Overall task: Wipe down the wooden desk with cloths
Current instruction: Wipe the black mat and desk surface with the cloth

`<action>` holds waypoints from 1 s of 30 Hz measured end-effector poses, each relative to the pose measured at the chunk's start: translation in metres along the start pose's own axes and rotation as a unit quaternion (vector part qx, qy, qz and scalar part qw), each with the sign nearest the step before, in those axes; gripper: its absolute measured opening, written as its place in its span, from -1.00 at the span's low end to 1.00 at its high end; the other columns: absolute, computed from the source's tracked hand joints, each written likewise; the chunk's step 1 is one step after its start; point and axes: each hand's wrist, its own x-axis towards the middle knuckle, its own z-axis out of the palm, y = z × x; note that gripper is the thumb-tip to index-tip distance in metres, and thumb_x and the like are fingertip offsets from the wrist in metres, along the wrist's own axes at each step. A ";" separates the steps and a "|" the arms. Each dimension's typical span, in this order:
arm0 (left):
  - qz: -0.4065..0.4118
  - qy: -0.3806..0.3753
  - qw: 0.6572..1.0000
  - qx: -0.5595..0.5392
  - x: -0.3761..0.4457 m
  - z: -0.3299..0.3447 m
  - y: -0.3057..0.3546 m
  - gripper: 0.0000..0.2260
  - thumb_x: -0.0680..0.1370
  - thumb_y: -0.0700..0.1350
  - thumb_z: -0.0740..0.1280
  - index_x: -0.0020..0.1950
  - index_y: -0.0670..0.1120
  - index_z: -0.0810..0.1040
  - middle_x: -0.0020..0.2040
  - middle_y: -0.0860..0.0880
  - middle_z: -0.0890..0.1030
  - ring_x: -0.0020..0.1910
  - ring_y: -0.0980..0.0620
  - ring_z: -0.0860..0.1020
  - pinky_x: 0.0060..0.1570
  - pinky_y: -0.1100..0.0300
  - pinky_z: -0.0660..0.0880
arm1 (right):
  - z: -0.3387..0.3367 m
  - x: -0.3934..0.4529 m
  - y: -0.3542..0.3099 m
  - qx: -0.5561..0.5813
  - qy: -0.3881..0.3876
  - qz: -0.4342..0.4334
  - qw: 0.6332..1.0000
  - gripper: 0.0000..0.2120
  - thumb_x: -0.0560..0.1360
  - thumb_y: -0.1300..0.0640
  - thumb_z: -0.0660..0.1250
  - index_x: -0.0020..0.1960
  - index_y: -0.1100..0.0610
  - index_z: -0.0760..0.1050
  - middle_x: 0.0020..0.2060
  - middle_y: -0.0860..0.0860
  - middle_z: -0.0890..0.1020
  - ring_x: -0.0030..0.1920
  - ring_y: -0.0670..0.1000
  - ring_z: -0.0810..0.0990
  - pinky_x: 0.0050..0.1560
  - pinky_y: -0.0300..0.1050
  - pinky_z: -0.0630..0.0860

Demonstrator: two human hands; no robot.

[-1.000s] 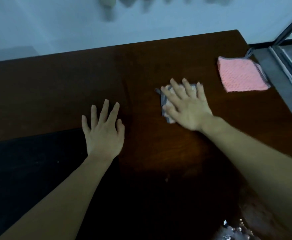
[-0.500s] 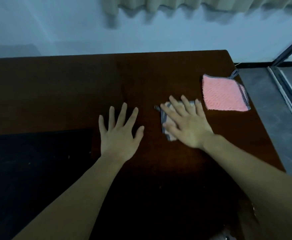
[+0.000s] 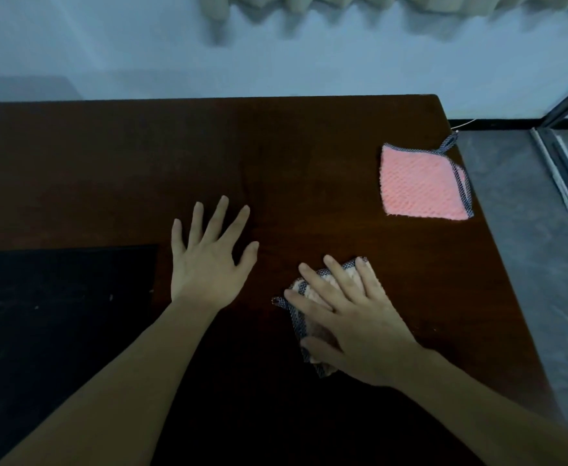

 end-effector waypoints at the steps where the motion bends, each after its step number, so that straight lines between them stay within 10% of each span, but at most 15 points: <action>1: -0.001 -0.006 1.000 0.001 0.001 0.000 -0.001 -0.44 0.64 0.31 -0.07 0.64 0.26 -0.06 0.67 0.11 -0.15 0.63 -0.07 -0.25 0.57 -0.19 -0.25 | -0.001 0.007 0.006 0.001 0.003 0.002 1.000 -0.37 0.63 -0.39 -0.13 0.64 -0.21 -0.01 0.64 -0.04 0.04 0.62 0.19 -0.03 0.50 0.35 -0.11; 15: 0.004 -0.011 1.000 0.006 0.002 0.000 0.000 -0.44 0.65 0.31 -0.09 0.64 0.27 -0.10 0.66 0.11 -0.17 0.63 -0.07 -0.26 0.57 -0.18 -0.26 | -0.043 0.088 0.043 0.008 0.023 0.164 0.986 -0.35 0.56 -0.37 -0.31 0.61 -0.24 -0.29 0.64 -0.05 -0.21 0.62 0.16 -0.29 0.53 0.35 -0.31; 22: 0.011 -0.007 1.000 0.002 0.001 0.000 0.000 -0.42 0.64 0.31 -0.10 0.65 0.24 -0.10 0.67 0.07 -0.16 0.63 -0.10 -0.26 0.56 -0.21 -0.25 | -0.009 0.012 -0.003 0.027 0.017 0.106 0.994 -0.39 0.65 -0.34 -0.17 0.64 -0.16 0.02 0.64 0.01 0.08 0.63 0.21 -0.01 0.53 0.41 -0.05; 30: 0.013 -0.032 0.999 -0.005 0.004 -0.005 -0.001 -0.42 0.65 0.29 -0.07 0.64 0.23 -0.12 0.67 0.05 -0.18 0.62 -0.12 -0.28 0.54 -0.24 -0.28 | -0.027 0.059 0.036 0.035 0.035 0.204 0.978 -0.39 0.58 -0.39 -0.28 0.58 -0.31 -0.33 0.61 -0.13 -0.29 0.60 0.09 -0.37 0.52 0.28 -0.40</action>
